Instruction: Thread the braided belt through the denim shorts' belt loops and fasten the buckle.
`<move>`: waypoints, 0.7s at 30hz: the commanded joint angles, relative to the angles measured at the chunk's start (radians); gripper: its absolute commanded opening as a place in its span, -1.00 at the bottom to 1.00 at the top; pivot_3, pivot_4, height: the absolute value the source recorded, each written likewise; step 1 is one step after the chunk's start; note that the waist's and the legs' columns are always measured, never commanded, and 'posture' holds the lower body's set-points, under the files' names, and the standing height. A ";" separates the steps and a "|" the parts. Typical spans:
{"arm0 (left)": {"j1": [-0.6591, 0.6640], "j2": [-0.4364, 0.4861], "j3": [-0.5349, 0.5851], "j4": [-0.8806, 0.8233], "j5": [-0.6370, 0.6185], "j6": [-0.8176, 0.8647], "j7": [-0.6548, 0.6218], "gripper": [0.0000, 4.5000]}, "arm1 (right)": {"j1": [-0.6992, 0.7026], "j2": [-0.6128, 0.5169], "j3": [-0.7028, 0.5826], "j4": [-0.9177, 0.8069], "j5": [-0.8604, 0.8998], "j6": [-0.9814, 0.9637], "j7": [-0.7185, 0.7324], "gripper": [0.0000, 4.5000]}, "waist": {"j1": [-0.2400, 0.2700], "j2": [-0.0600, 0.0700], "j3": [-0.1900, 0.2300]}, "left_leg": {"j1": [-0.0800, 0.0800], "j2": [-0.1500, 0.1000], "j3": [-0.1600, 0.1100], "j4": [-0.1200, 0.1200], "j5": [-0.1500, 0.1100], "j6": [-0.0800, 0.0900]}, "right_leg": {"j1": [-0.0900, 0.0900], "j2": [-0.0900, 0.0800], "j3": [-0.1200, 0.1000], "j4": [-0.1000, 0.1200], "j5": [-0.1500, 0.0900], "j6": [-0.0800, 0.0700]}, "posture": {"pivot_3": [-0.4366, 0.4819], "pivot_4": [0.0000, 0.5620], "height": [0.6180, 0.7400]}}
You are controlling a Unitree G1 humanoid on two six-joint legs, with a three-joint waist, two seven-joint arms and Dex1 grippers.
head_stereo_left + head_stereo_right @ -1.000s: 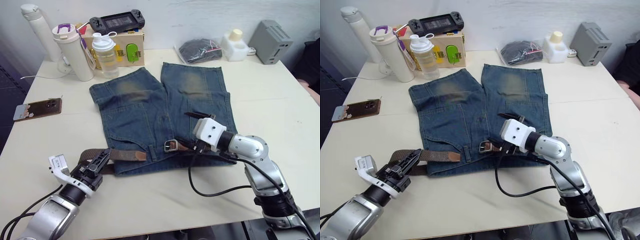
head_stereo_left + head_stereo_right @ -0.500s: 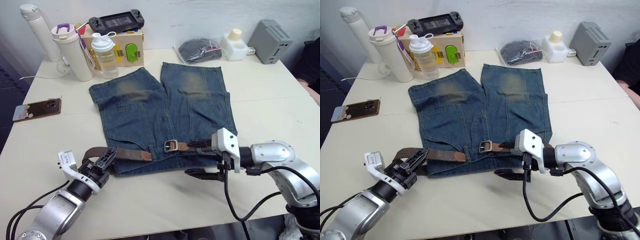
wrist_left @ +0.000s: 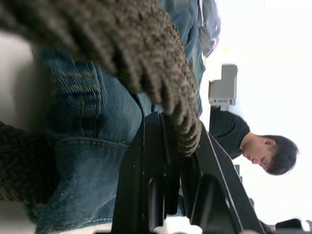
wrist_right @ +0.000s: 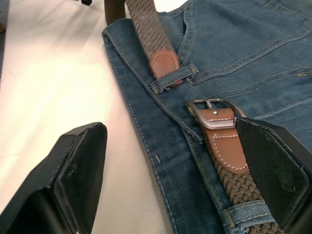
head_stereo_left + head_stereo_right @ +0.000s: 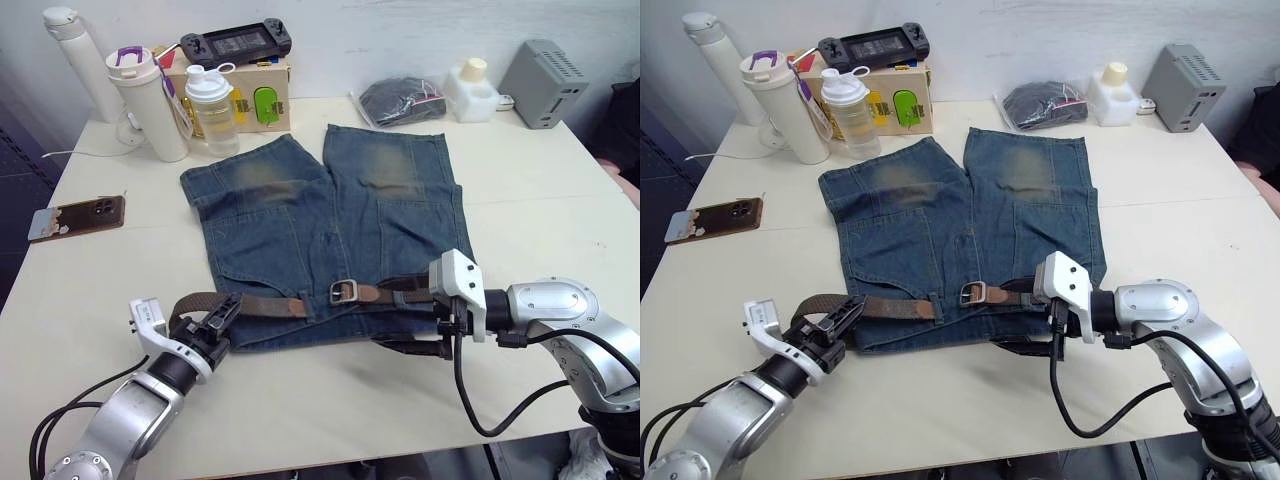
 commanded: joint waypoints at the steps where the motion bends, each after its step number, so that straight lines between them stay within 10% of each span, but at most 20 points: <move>1: -0.029 0.010 -0.038 -0.010 0.031 0.022 -0.024 -1.00 | -0.012 -0.006 -0.012 -0.046 0.016 -0.006 -0.017 0.98 | 0.000 0.000 0.000 | 0.000 0.000 0.000 0.000 0.000 0.000 | 0.000 0.000 0.000 0.000 0.000 0.000 | -0.05 -0.47 0.12; 12: -0.159 0.176 -0.156 0.193 0.329 0.257 -0.351 -1.00 | -0.016 -0.002 0.053 -0.034 -0.074 -0.072 -0.063 0.98 | 0.004 0.000 0.000 | 0.000 -0.001 0.000 0.000 0.000 0.000 | 0.000 0.001 0.000 0.000 0.000 0.001 | -0.05 -0.47 0.12; 21: -0.342 0.133 -0.135 0.352 0.440 0.337 -0.497 -1.00 | -0.010 0.019 0.074 -0.029 -0.130 -0.110 -0.108 0.98 | 0.024 0.000 0.000 | 0.000 -0.001 0.000 0.000 0.001 -0.001 | 0.000 0.000 0.000 0.001 0.000 0.001 | -0.05 -0.47 0.12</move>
